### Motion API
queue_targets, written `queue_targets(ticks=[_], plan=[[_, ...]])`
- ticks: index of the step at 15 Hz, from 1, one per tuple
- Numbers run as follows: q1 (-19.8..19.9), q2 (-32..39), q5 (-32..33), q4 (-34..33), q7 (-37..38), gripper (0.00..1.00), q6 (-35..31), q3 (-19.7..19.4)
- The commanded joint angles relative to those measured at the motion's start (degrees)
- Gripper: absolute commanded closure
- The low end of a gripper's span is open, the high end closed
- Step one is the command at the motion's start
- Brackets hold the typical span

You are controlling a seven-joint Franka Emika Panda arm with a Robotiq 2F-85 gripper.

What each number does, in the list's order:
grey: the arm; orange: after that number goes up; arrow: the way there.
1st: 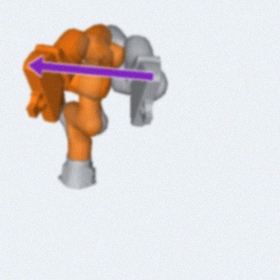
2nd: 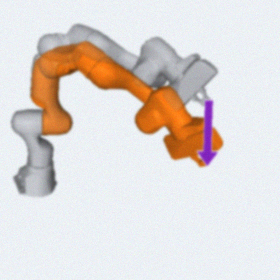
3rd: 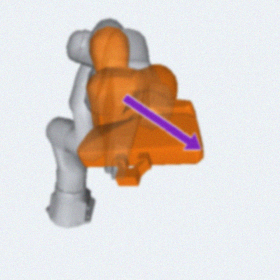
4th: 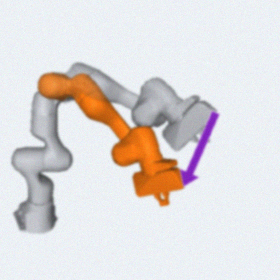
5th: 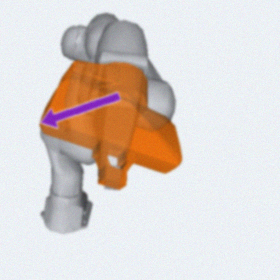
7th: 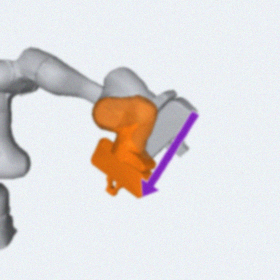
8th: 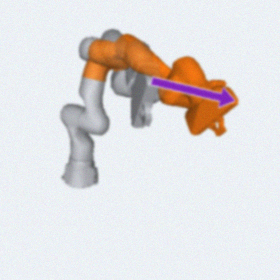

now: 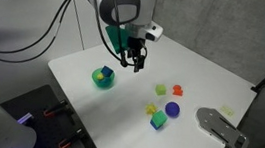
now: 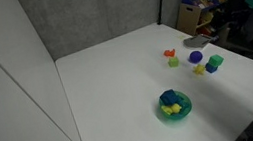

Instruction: Put the yellow thing into the bowl

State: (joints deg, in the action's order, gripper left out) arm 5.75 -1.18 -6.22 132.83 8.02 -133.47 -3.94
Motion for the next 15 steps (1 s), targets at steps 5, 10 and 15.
queue_targets(ticks=[5,10,15], plan=[[-0.4,1.1,0.0,-0.6,0.0,0.00,0.1,-0.3],[-0.2,8.4,1.8,-3.8,1.4,0.00,-5.7,-0.9],[-0.8,18.0,3.0,-7.0,1.9,0.00,-13.7,-1.6]])
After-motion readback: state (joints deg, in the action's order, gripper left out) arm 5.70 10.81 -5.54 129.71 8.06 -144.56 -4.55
